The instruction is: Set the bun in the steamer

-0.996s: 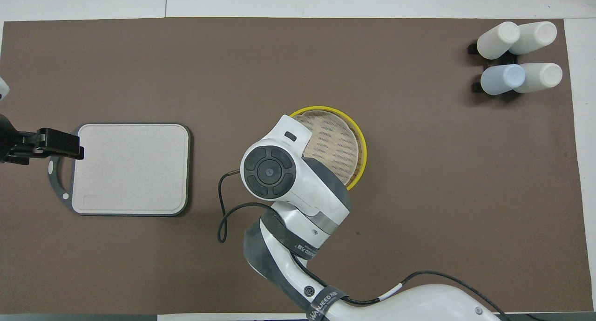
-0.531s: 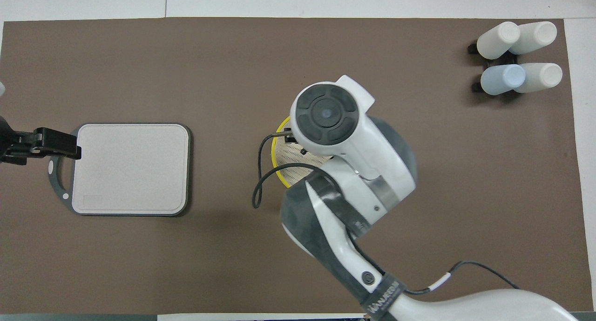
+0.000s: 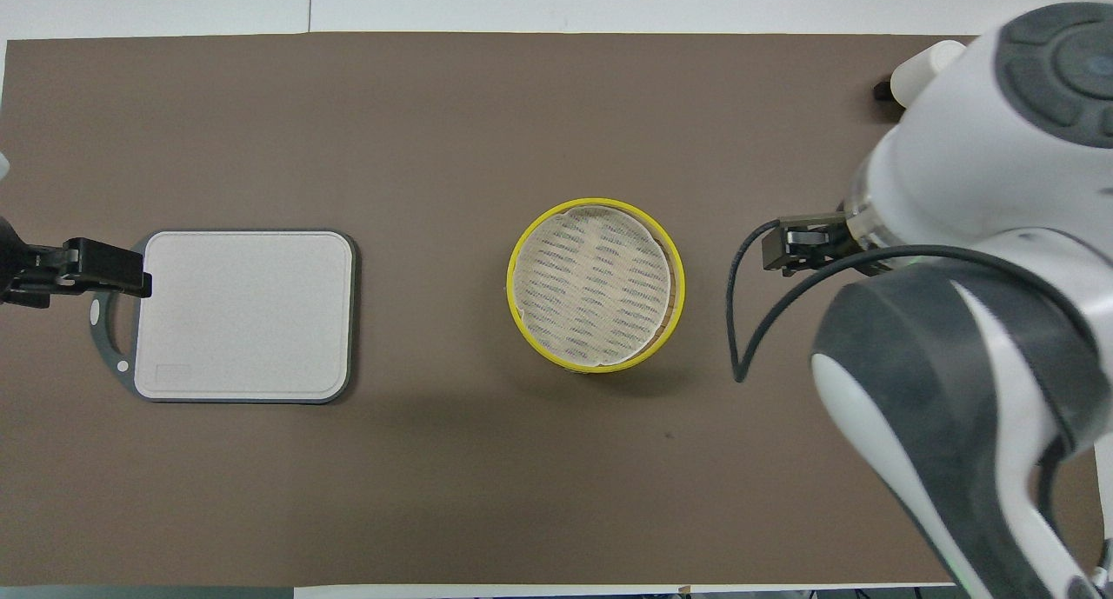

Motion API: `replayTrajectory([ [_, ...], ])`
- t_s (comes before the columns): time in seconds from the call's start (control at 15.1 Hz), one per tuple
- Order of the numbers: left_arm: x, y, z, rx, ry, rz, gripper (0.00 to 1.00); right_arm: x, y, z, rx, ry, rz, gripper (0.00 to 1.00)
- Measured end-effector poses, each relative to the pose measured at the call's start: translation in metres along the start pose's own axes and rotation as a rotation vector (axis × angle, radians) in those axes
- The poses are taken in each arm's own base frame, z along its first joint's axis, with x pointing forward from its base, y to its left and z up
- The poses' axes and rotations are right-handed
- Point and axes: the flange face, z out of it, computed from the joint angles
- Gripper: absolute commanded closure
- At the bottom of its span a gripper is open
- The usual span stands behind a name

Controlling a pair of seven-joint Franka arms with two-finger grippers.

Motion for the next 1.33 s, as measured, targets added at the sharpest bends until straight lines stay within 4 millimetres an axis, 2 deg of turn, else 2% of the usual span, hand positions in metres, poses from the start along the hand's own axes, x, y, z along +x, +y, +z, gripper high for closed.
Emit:
replayTrajectory([
  [0.27,0.000,0.000,0.000,0.000,0.000,0.000,0.00,-0.011,0.089,-0.023,0.085,-0.025,-0.047,0.00],
  [0.4,0.000,0.000,0.000,0.000,0.000,0.000,0.00,-0.013,0.110,-0.027,0.096,-0.011,-0.053,0.00],
  [0.53,0.000,0.000,0.000,0.000,0.000,0.000,0.00,-0.007,0.108,-0.028,0.101,0.029,-0.056,0.00],
  [0.66,0.000,0.000,0.000,0.000,0.000,0.000,0.00,0.001,0.109,-0.019,0.103,0.024,-0.053,0.00],
  [0.86,0.000,0.000,0.000,0.000,0.000,0.000,0.00,0.013,0.097,-0.007,0.102,0.021,-0.055,0.00],
  [1.33,0.000,0.000,0.000,0.000,0.000,0.000,0.00,0.012,0.097,-0.015,0.106,0.043,-0.020,0.00],
])
